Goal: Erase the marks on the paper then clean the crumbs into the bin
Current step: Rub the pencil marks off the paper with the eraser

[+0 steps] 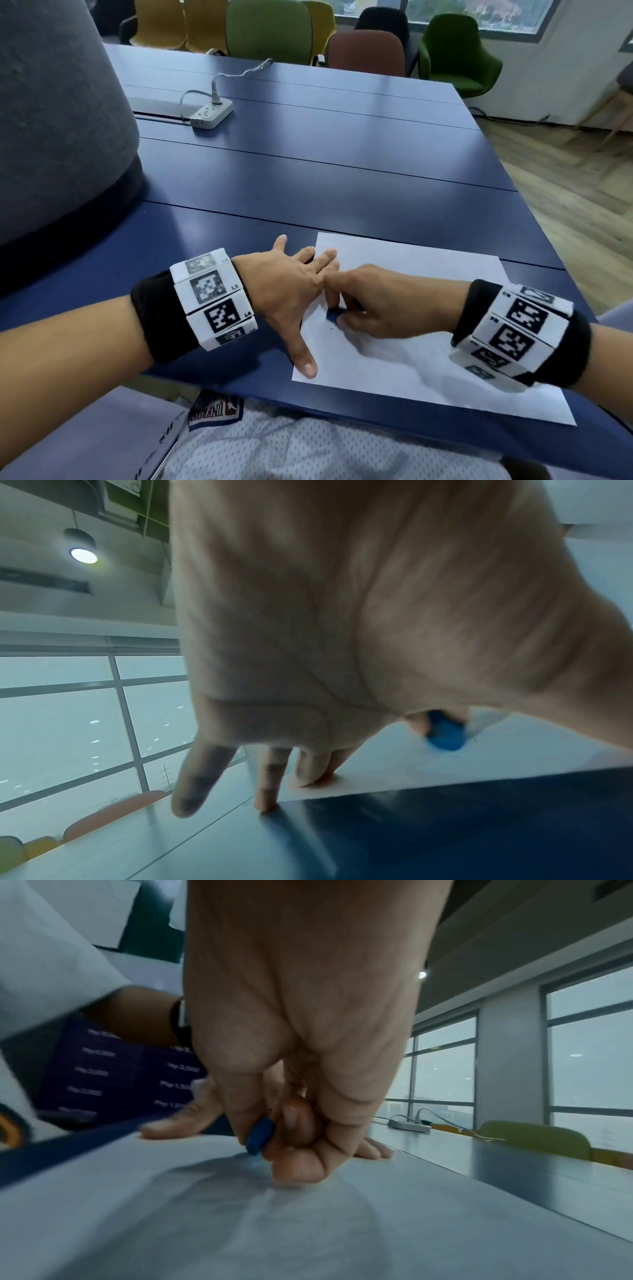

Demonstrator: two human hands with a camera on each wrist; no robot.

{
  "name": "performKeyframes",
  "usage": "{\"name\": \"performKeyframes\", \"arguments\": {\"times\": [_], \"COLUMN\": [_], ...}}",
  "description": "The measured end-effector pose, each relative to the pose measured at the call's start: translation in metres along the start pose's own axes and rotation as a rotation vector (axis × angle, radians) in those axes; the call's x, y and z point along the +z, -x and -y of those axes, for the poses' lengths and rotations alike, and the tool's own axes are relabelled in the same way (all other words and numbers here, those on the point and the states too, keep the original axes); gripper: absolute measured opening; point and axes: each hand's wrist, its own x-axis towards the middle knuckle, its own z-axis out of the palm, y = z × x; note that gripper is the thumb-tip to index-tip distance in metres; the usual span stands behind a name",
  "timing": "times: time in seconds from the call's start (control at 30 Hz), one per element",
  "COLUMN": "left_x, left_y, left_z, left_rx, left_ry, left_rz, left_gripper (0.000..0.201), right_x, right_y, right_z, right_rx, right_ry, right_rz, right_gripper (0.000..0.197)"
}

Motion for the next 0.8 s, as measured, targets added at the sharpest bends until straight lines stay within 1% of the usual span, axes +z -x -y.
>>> {"name": "performKeyframes", "arguments": {"times": [0.07,0.1,0.23,0.37,0.4,0.47,0.57,0.63,0.7,0.73,0.8], "left_x": [-0.001,-0.001,0.001,0.0,0.0,0.002,0.003,0.003,0.002,0.002,0.003], "left_y": [0.001,0.001,0.0,0.0,0.0,0.0,0.0,0.0,0.0,0.0,0.0], "left_z": [0.0,0.0,0.0,0.001,0.001,0.002,0.002,0.002,0.002,0.002,0.002], "left_rx": [-0.004,-0.007,-0.01,-0.002,-0.001,0.001,0.01,0.01,0.006,0.006,0.006], "left_ry": [-0.007,-0.012,-0.007,-0.009,-0.011,0.001,0.006,-0.001,-0.001,0.002,0.006], "left_rz": [0.02,0.027,0.022,0.024,0.023,0.011,-0.013,-0.006,-0.003,-0.005,-0.011], "left_gripper": [0.151,0.152,0.153,0.154,0.154,0.155,0.154,0.154,0.154,0.153,0.154], "right_x": [0.003,0.0,-0.006,0.002,0.0,-0.009,-0.024,-0.031,-0.033,-0.032,-0.03], "right_y": [0.007,0.009,0.014,0.022,0.02,0.009,-0.008,-0.015,-0.016,-0.016,-0.013], "right_z": [0.006,0.005,-0.006,0.006,0.006,-0.004,-0.031,-0.044,-0.049,-0.048,-0.042], "right_rx": [-0.051,-0.048,0.019,-0.04,-0.032,0.025,0.137,0.206,0.238,0.228,0.188], "right_ry": [-0.025,-0.017,0.009,-0.012,-0.013,-0.007,0.031,0.024,-0.004,-0.019,-0.033], "right_rz": [0.086,0.099,0.026,0.153,0.158,0.099,-0.063,-0.109,-0.104,-0.086,-0.005], "right_gripper": [0.006,0.006,0.007,0.007,0.007,0.007,0.008,0.009,0.011,0.01,0.009]}}
